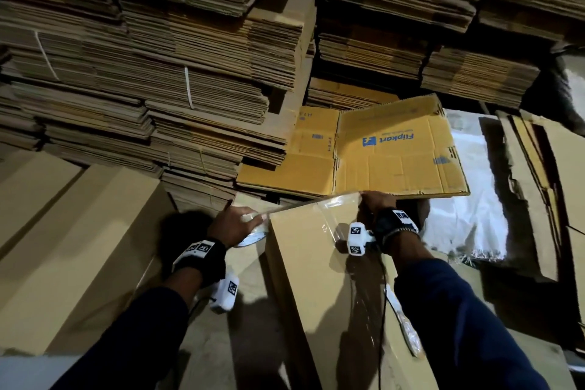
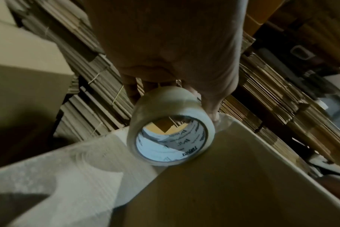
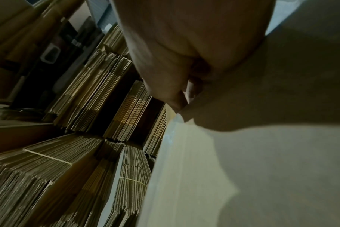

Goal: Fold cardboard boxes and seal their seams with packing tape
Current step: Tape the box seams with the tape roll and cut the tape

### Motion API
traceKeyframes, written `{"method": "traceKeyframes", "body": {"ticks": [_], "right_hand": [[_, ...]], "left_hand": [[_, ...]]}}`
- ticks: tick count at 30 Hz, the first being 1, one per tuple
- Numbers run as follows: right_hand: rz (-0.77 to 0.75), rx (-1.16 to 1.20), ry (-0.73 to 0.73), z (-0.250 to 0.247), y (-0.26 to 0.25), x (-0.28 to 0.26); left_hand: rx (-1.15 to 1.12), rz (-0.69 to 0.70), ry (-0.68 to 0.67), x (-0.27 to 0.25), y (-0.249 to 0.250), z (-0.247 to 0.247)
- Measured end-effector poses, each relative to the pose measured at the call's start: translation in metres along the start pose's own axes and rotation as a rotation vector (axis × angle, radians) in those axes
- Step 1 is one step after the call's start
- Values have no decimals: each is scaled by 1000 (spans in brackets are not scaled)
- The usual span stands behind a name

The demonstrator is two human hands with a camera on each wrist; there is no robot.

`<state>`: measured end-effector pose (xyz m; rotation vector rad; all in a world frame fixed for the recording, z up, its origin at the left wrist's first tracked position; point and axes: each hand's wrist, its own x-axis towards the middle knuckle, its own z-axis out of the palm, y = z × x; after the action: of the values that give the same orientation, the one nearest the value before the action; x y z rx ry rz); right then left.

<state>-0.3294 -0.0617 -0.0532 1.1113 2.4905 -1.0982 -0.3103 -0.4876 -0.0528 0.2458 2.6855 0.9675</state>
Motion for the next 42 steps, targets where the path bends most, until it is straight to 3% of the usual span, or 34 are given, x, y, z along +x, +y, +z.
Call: {"method": "traceKeyframes", "body": {"ticks": [4, 6, 8, 10, 12, 13, 16, 19, 22, 25, 28, 31, 37, 42], "right_hand": [[-147, -261, -111, -19, -17, -64], [-161, -317, -128, -24, -6, -70], [-64, -154, -63, -27, -7, -68], [-77, -70, 78, -27, -25, -78], [-242, -58, 221, -16, -57, -103], [-340, -36, 220, -5, -73, -125], [-632, 7, -41, 44, -103, -203], [-855, -334, -283, 105, -100, -259], [-769, -749, -290, 131, -82, -268], [-694, -858, -261, 117, -69, -250], [-584, -842, -206, 81, -54, -215], [-495, -833, -139, 51, -40, -184], [-324, -649, -71, 25, -35, -141], [-343, -532, -129, 15, -43, -114]], "left_hand": [[-41, -33, 19, 0, 2, 8], [-43, -60, 29, -1, 1, 9], [-44, -54, 39, -2, 1, 11], [-34, -24, 66, 0, -2, 14], [1, -8, 66, 1, -5, 16], [-21, -31, 56, 1, -5, 16], [-63, -58, 24, 0, -4, 17], [-149, -42, 43, -3, -7, 13], [-267, -99, 17, -12, 0, 7], [-136, -126, 53, -11, 1, 13], [-107, -85, 70, -13, 6, 12], [-139, -129, 100, -6, -4, 18], [-170, -98, 152, 6, -23, 33], [-174, -137, 109, -11, 2, 19]]}}
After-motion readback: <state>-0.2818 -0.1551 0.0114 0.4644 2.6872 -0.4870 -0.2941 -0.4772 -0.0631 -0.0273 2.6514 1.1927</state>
